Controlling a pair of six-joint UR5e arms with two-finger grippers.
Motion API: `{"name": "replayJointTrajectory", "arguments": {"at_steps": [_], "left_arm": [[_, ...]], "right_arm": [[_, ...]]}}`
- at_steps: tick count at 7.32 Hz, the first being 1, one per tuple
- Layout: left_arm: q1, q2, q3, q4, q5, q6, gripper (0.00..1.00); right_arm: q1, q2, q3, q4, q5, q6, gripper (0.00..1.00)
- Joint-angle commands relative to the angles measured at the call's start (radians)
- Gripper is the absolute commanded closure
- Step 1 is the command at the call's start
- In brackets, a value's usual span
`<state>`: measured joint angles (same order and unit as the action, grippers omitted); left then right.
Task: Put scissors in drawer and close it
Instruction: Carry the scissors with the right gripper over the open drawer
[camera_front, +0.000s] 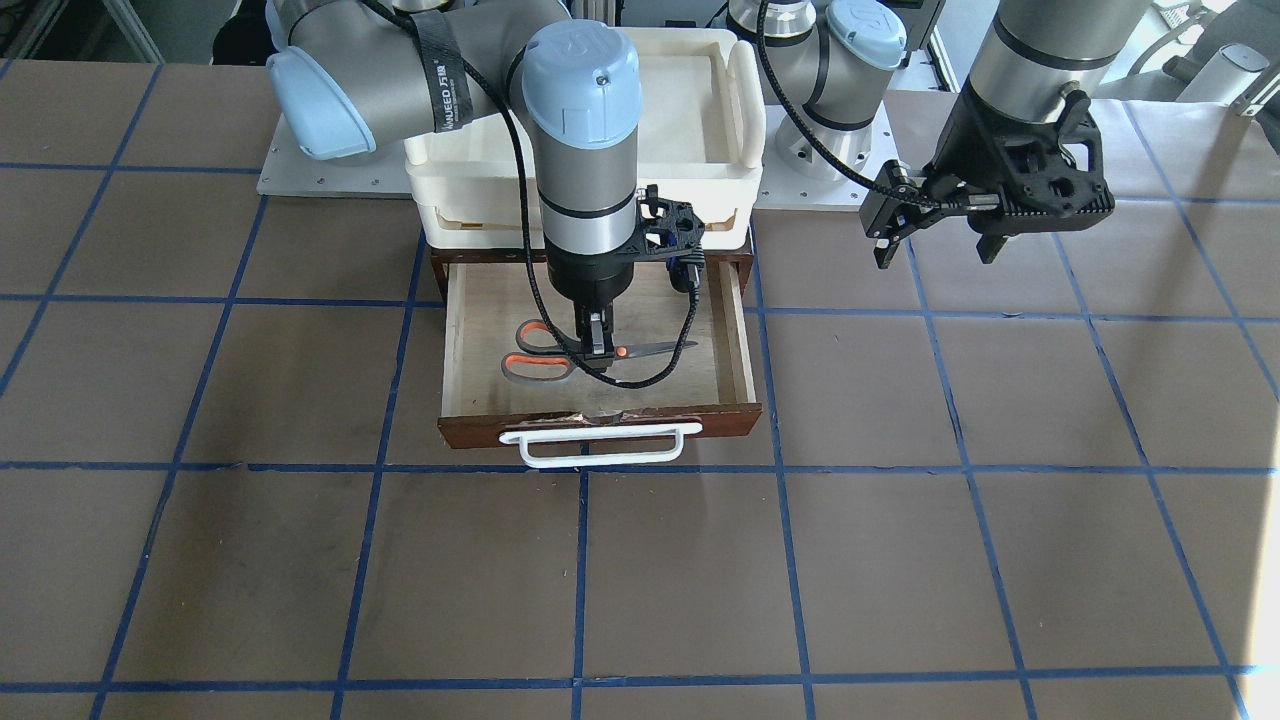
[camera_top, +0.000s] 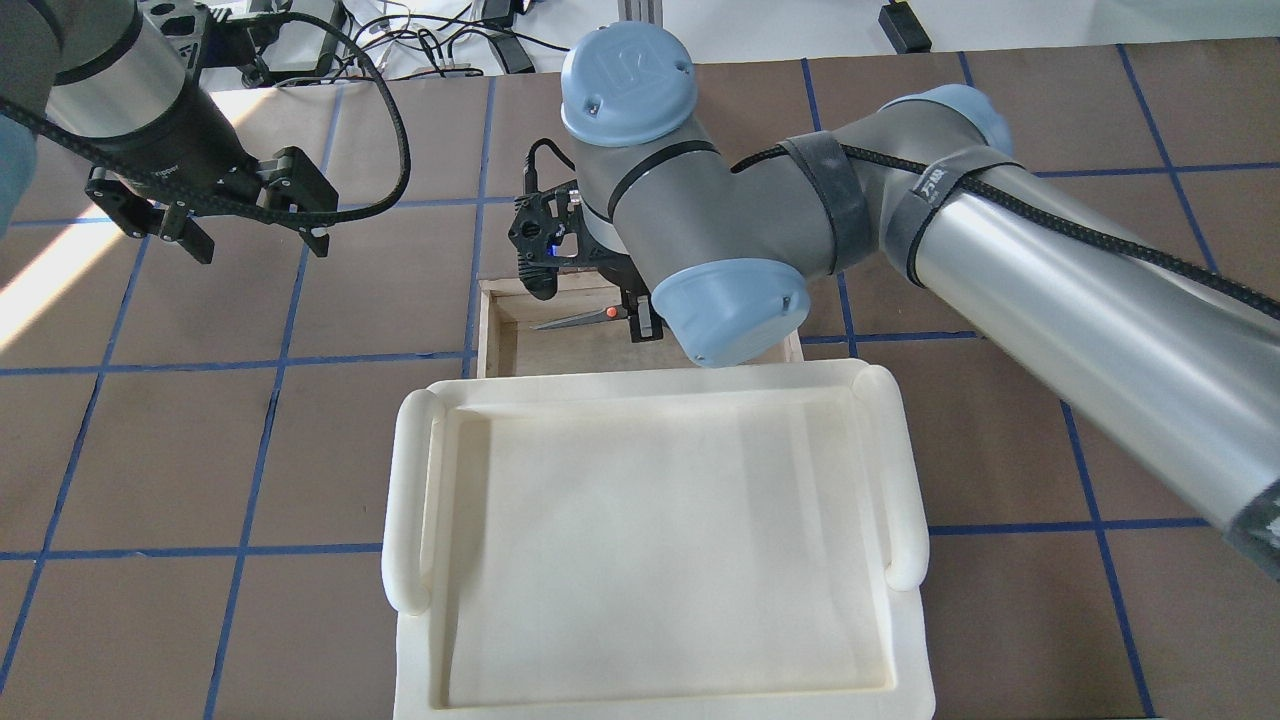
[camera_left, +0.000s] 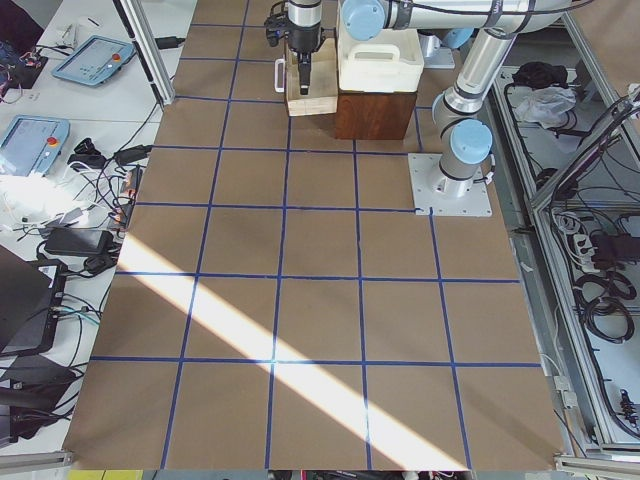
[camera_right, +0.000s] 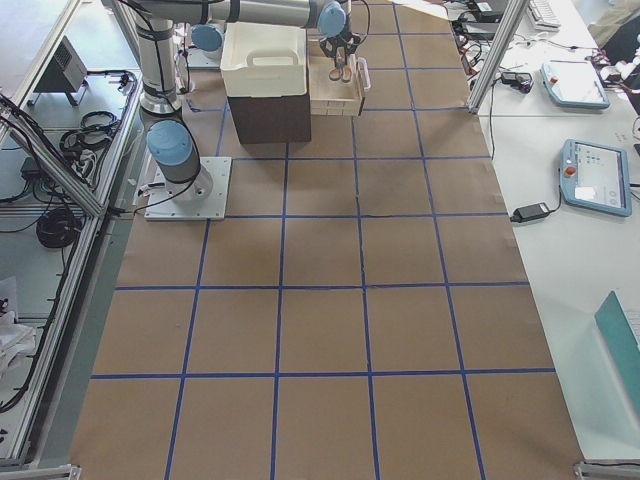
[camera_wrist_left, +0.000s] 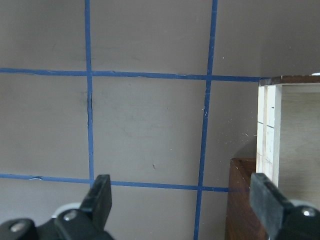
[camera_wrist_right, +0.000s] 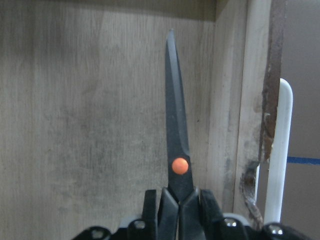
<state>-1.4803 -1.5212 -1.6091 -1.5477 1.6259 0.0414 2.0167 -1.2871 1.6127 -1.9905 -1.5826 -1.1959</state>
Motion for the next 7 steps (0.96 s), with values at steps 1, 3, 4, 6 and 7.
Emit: {"name": "replayJointTrajectory", "arguments": {"at_steps": [1,3,4,6,7], "left_arm": [[0.0,-0.001,0.0,0.0,0.0,0.0,0.0],[-0.002,-0.001,0.0,0.0,0.0,0.0,0.0],[-0.002,-0.002,-0.002,0.0,0.0,0.0,0.0],[-0.002,-0.004,0.0,0.003,-0.003,-0.002,0.0],[-0.002,-0.002,0.0,0.003,-0.001,-0.002,0.0]], "right_arm": [[0.004,0.018,0.006,0.007,-0.002,0.093,1.0],[0.013,0.023,0.007,0.036,-0.011,0.087,1.0],[0.014,0.02,0.016,0.036,-0.01,0.082,1.0],[0.014,0.025,0.042,0.032,-0.008,0.079,1.0],[0.014,0.025,0.043,0.026,-0.005,0.078,1.0]]}}
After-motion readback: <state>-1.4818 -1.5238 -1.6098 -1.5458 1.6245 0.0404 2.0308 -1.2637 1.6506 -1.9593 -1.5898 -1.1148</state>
